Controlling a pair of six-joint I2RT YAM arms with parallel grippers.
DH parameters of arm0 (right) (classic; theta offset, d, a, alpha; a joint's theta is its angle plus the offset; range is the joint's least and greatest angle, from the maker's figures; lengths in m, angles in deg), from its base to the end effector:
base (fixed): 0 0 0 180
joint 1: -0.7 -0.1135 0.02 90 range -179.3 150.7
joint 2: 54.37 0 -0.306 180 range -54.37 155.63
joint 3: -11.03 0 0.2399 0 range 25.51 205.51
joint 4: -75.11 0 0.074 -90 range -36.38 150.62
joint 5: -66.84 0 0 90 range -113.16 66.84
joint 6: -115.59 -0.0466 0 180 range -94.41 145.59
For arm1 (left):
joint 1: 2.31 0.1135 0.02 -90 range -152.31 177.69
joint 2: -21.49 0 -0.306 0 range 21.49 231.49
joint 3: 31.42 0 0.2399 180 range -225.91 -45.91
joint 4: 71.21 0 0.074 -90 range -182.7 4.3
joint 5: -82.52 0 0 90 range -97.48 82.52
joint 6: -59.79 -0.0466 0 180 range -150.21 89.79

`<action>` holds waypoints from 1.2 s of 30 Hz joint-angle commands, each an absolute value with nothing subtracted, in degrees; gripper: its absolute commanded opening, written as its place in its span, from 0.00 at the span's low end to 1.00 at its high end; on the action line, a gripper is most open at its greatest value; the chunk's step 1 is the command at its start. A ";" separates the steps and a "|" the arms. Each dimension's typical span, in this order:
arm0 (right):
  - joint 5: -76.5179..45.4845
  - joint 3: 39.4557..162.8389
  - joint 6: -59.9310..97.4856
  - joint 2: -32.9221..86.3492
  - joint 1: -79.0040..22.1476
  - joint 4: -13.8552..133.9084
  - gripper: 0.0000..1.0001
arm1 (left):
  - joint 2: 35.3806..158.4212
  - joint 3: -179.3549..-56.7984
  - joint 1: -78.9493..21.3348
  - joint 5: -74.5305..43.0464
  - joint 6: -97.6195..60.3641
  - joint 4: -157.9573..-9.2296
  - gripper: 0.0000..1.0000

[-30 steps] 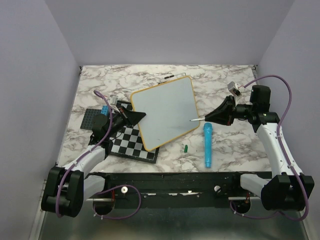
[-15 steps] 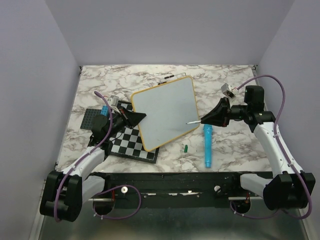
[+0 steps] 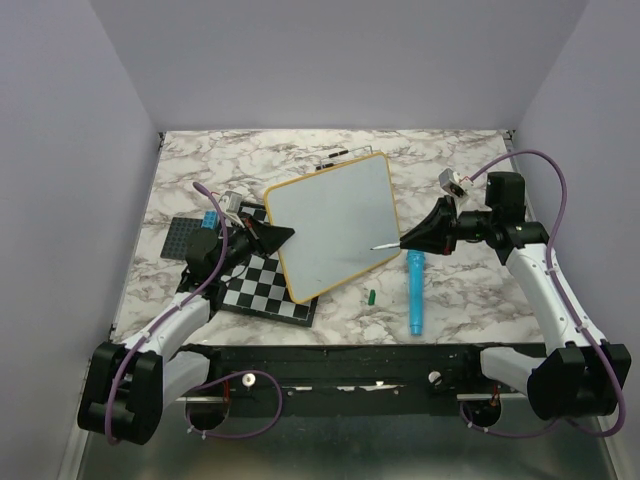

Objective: Write a sentence on the whiteboard

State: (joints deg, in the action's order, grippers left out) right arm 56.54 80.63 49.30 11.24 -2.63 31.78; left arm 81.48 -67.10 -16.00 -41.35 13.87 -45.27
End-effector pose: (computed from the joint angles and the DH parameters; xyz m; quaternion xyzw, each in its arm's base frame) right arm 0.1936 0.0572 0.3567 -0.4288 0.6106 0.5119 0.4257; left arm 0.1865 -0.0721 0.2829 0.0268 0.6982 -0.5091 0.5026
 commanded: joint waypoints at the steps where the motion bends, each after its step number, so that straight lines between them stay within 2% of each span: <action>1: 55.94 81.32 50.73 11.02 -2.99 31.00 0.01 | 79.68 -69.11 -16.46 -41.41 11.80 -43.95 0.00; 36: 55.50 81.32 50.99 11.64 -4.40 31.09 0.01 | 78.71 -68.93 -16.99 -41.76 11.10 -45.00 0.00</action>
